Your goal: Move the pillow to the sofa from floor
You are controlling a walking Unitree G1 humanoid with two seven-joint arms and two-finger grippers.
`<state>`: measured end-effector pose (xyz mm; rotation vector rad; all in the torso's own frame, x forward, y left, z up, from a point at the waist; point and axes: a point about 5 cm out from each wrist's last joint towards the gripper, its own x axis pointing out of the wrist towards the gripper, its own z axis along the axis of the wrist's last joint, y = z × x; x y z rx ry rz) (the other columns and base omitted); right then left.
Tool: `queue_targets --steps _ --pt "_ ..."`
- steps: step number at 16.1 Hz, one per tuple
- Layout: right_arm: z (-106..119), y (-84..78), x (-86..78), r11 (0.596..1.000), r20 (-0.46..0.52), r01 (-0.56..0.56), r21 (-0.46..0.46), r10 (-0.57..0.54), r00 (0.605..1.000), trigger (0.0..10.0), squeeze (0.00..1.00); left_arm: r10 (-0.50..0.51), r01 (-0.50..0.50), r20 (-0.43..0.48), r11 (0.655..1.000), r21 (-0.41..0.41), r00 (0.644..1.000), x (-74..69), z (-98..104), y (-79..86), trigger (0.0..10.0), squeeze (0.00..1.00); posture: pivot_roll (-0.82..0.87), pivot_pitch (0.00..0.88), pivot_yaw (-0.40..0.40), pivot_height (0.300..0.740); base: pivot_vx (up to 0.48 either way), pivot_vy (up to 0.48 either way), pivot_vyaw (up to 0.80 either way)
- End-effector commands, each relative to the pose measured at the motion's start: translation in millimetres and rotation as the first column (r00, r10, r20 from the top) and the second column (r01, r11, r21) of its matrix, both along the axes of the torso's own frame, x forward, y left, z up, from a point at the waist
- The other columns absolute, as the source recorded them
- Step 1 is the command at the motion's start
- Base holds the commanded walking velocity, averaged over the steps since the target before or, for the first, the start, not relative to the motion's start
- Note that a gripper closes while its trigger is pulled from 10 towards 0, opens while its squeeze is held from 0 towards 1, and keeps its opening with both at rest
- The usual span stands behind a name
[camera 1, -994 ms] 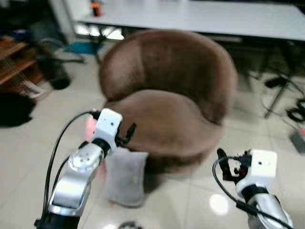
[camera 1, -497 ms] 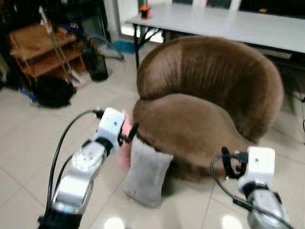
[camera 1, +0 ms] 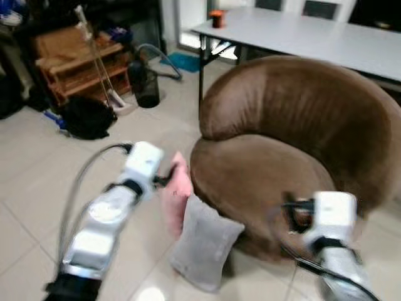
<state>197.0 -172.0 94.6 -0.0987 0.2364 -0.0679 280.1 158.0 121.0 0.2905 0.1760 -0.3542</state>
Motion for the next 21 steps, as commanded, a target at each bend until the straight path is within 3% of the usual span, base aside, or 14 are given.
queue_targets --steps 1,4,7,13,21 --pt "1.1 -7.8 -4.2 1.000 0.004 0.010 0.010 -0.010 1.000 10.0 0.00 -0.049 0.049 0.010 0.999 -0.008 0.999 -0.2 1.1 -11.8 10.0 0.00 -0.03 0.025 0.014 0.740 0.000 0.000 0.00" --pt "-3.7 -5.1 -8.5 0.998 -0.034 -0.029 0.049 0.031 0.999 10.0 0.00 -0.109 0.110 0.021 0.992 -0.053 0.994 -5.7 -0.2 -15.6 10.0 0.00 -0.03 0.030 0.012 0.735 0.000 0.000 0.00" --pt "-2.9 -5.8 -9.6 0.996 -0.011 -0.034 0.080 0.035 0.999 10.0 0.00 -0.081 0.084 0.039 0.993 -0.088 0.996 -5.7 2.7 -11.6 10.0 0.00 -0.02 0.034 0.008 0.710 0.000 0.000 0.00" --pt "0.4 -7.5 -8.3 0.995 0.005 -0.040 0.089 0.040 0.999 10.0 0.00 -0.087 0.095 0.096 0.992 -0.082 0.992 -7.6 4.9 -11.4 10.0 0.00 -0.03 0.043 0.001 0.640 0.000 0.000 0.00" --pt "1.4 -7.4 -5.8 0.996 0.015 -0.053 0.076 0.052 0.999 10.0 0.00 -0.087 0.093 0.094 0.994 -0.062 0.992 -7.6 1.7 -8.2 10.0 0.00 -0.03 0.043 -0.004 0.565 0.000 0.000 0.00"
